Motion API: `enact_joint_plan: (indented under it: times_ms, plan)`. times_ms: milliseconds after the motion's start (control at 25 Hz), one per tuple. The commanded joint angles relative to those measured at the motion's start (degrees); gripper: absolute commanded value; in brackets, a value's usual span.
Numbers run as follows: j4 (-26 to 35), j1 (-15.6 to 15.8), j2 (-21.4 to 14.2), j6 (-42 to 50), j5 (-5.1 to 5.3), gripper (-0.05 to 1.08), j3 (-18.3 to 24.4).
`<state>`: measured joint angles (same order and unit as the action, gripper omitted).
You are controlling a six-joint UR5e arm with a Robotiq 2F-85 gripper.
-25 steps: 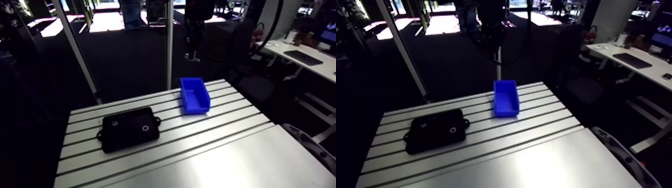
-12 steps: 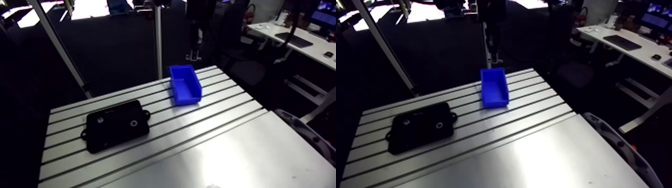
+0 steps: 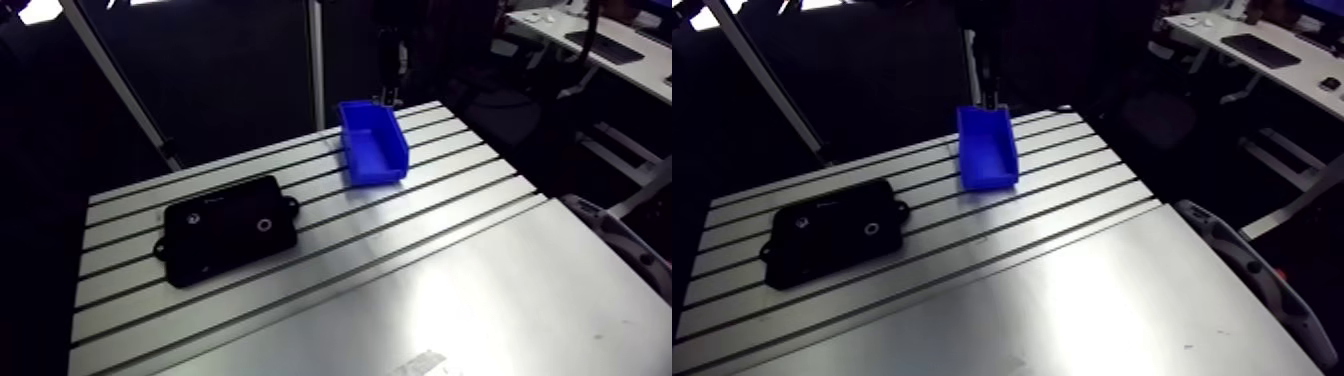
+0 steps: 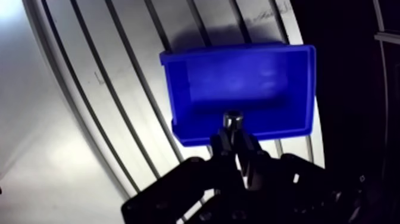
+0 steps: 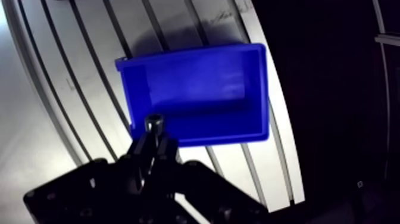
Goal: Pick up the M10 bolt from the tray and put it into the blue bin.
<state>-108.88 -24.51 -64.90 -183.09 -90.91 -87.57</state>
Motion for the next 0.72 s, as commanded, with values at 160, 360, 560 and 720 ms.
enact_joint_plan:
  times_ms: [160,360,560,720]
  plan:
    - [-3.5,0.2,3.5,-0.1,-0.1,1.07,-0.9]
    - [-6.4,0.5,5.4,-0.4,-0.19,1.07,-1.9]
    - [-7.8,1.5,7.1,-0.3,-2.56,1.07,-2.1]
    - [-9.0,1.7,8.0,-0.2,-2.74,1.07,-2.9]
